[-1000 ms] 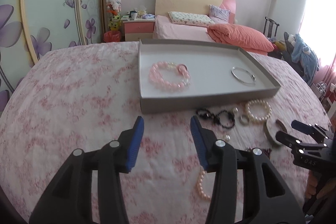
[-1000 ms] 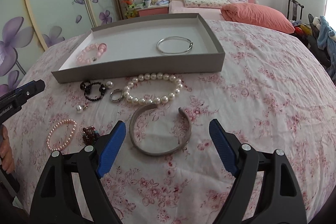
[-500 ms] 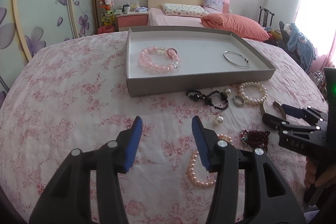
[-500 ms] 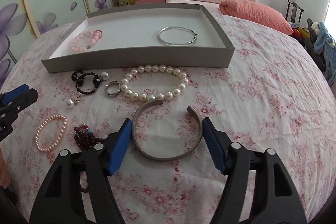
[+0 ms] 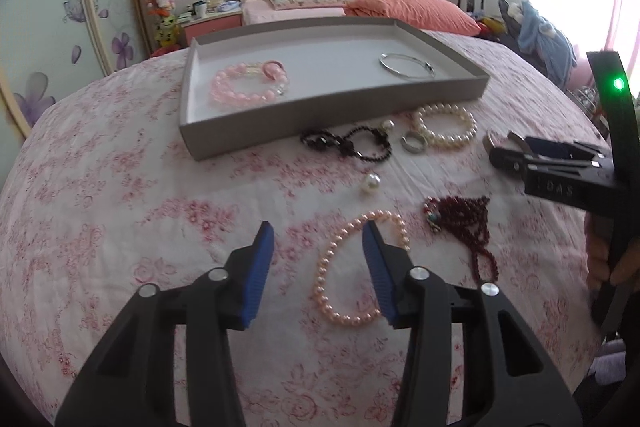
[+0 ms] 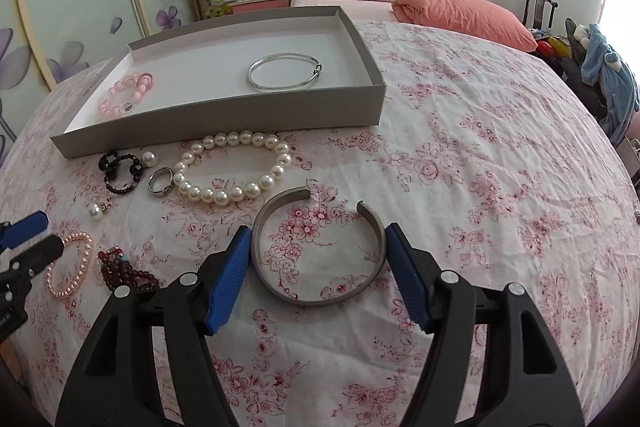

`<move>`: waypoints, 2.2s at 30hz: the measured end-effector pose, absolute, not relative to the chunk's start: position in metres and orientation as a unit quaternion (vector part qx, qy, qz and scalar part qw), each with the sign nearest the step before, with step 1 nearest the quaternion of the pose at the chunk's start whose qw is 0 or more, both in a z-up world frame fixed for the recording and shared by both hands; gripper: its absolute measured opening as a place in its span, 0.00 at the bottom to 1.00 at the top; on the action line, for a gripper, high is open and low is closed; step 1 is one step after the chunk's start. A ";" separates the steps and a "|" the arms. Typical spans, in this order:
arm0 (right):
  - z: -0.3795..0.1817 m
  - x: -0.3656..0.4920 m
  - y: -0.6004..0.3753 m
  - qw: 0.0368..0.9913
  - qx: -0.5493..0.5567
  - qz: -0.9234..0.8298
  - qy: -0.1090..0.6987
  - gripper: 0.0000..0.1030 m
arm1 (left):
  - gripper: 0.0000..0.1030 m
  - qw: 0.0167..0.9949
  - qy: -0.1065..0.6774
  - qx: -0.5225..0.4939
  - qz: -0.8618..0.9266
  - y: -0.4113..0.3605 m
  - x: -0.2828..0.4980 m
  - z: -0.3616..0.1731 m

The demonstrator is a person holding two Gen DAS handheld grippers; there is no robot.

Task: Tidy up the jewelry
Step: 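Grasp pink pearl bracelet with left tool while right tool moves over silver cuff, then grasp silver cuff with right tool while left tool lifts pink pearl bracelet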

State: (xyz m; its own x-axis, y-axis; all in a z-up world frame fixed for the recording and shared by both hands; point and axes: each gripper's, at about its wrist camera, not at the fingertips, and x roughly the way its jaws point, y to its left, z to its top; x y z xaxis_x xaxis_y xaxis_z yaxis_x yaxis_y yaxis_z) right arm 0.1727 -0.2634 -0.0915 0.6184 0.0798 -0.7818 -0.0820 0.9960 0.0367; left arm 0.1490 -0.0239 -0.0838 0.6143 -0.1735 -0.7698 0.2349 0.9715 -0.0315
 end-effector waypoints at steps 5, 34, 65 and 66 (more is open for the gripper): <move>-0.092 0.173 -0.265 0.900 0.000 0.046 0.435 0.66 | 0.32 0.890 0.431 0.070 -0.135 -0.033 0.144 -0.089; -0.094 0.171 -0.261 0.899 -0.002 0.055 0.434 0.66 | 0.07 0.900 0.435 0.014 -0.005 0.024 0.176 -0.089; -0.077 0.157 -0.270 0.918 0.021 0.060 0.392 0.65 | 0.06 0.912 0.410 -0.014 -0.022 0.024 0.165 -0.074; -0.073 0.155 -0.271 0.921 0.022 0.060 0.383 0.65 | 0.06 0.914 0.405 -0.016 -0.025 0.023 0.164 -0.070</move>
State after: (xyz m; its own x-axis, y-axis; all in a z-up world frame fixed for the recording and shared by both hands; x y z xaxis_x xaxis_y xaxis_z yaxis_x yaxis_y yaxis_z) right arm 0.1550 -0.2707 -0.0730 0.6987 0.1276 -0.7039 -0.0941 0.9918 0.0863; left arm 0.1635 0.0227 -0.0705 0.6700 -0.0587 -0.7400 0.0321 0.9982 -0.0501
